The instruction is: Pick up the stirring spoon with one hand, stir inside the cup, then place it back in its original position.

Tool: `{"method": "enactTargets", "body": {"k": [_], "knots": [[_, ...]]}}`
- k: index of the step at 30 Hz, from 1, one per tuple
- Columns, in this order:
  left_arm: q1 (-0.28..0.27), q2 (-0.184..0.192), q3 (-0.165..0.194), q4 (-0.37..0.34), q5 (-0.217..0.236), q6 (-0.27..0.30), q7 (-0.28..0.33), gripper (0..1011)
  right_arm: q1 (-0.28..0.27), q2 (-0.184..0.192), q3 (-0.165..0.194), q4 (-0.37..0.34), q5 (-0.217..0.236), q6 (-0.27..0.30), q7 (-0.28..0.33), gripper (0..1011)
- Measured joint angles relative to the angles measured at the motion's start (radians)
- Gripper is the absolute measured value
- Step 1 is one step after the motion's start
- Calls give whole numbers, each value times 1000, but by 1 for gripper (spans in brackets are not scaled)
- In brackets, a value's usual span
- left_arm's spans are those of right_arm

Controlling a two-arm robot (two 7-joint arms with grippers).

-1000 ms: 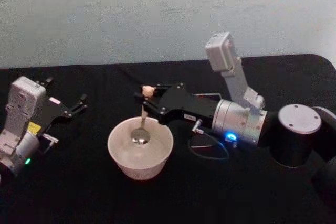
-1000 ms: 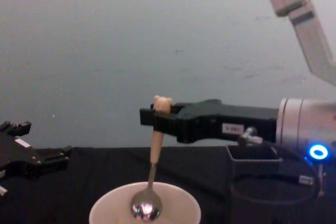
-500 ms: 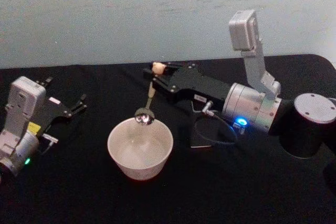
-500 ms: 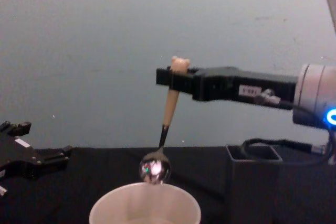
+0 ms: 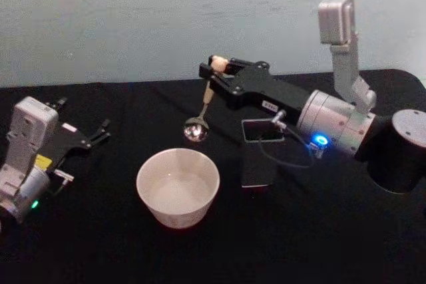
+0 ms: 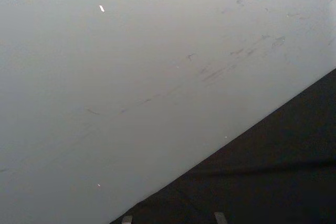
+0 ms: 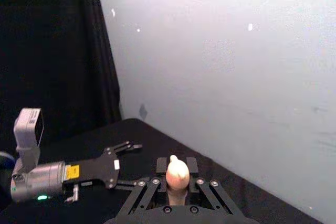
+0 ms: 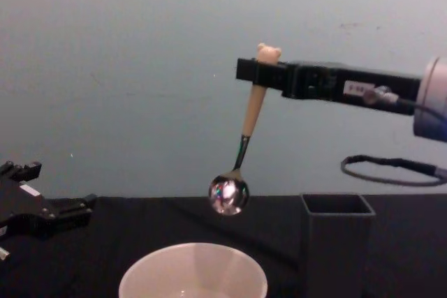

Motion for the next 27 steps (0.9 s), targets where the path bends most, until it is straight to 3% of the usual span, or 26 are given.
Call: {"method": "enactTargets", "body": {"k": [8,27], "knots": [[0,0,0,0,0,0,0,1002,-17,23,37,-37,53,11,-19,215],[0,0,0,0,0,0,0,1002,-53,91,78,-75,143,3,-23,215]]}}
